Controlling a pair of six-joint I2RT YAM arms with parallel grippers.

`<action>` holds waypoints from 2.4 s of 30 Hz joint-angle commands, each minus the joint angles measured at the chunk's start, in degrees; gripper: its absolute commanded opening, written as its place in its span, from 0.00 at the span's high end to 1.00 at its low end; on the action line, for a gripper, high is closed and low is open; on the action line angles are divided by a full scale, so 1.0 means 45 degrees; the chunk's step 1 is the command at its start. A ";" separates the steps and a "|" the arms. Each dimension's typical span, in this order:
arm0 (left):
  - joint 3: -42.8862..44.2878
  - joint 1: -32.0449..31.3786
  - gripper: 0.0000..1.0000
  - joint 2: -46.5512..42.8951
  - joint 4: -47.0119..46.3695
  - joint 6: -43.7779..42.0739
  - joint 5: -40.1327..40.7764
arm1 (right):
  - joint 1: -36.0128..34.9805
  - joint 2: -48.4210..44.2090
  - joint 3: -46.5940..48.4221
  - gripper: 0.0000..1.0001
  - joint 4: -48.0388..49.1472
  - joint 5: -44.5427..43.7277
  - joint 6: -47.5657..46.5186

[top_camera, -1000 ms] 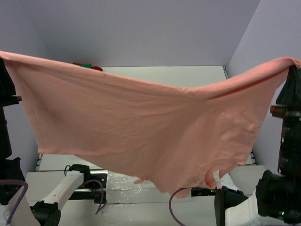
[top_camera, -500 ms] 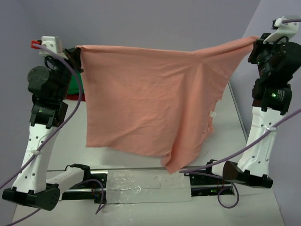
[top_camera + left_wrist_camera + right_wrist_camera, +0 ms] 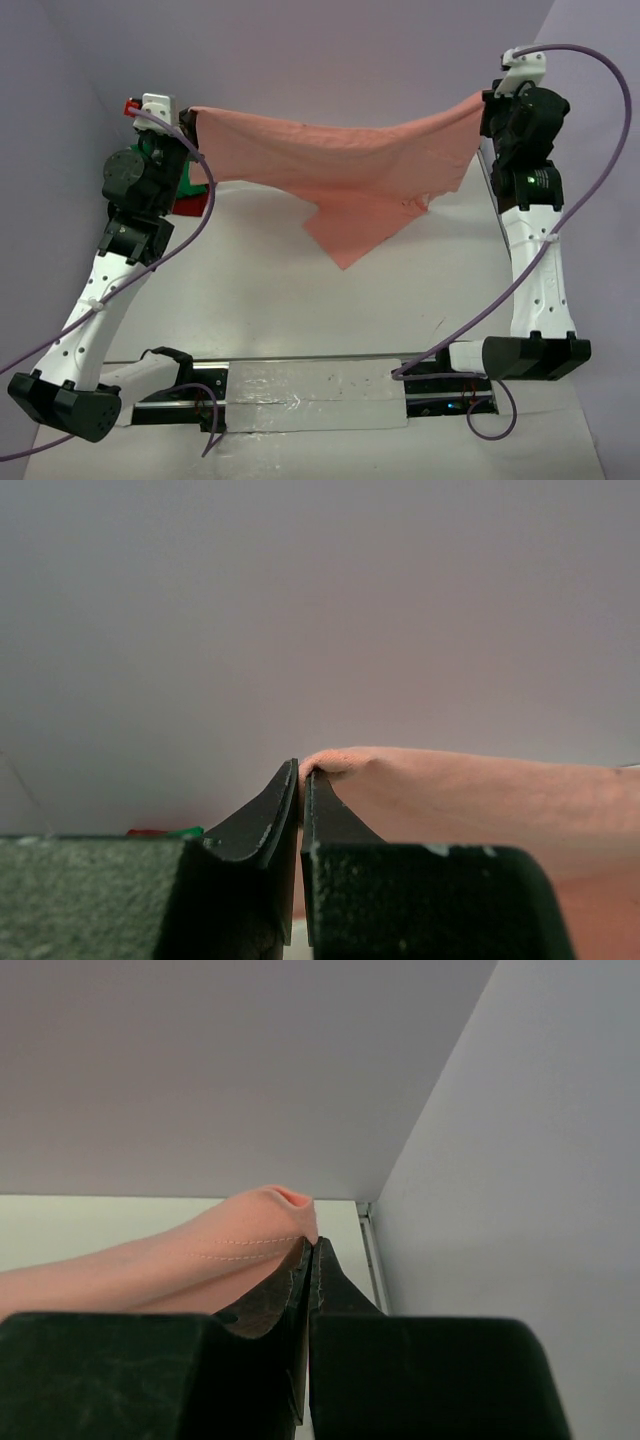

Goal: Fold and stack the t-shirts
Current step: Flatten out the tshirt

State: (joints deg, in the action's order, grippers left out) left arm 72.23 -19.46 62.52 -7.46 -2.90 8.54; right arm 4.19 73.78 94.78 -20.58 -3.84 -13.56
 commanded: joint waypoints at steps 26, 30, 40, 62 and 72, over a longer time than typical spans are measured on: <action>0.2502 -0.2216 1.00 -0.1042 0.0895 -0.1094 0.2125 | -0.2003 0.0302 0.9080 1.00 -0.4526 -0.1178 -0.0599; 0.3420 -0.2550 1.00 -0.1393 0.1442 -0.1231 0.2614 | -0.2861 0.0676 1.0676 1.00 -0.5272 -0.1763 -0.0774; 0.1198 -0.2354 1.00 -0.2195 0.0137 -0.2246 0.4235 | -0.4601 0.2119 1.0089 1.00 -0.4529 -0.2897 -0.0970; -0.0501 -0.2277 1.00 -0.1081 -0.1797 -0.3087 0.5330 | -0.5110 0.4152 0.3783 1.00 -0.1504 -0.2468 -0.0072; -0.2611 -0.1223 1.00 -0.0302 -0.3124 -0.2560 0.4510 | -0.5110 0.4718 0.2180 1.00 -0.0350 -0.2487 -0.0033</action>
State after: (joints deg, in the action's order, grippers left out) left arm 61.69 -26.17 60.31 -14.98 -15.29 30.59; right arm -18.50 94.30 105.49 -27.70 -14.50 -14.37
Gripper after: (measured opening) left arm 0.098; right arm 0.008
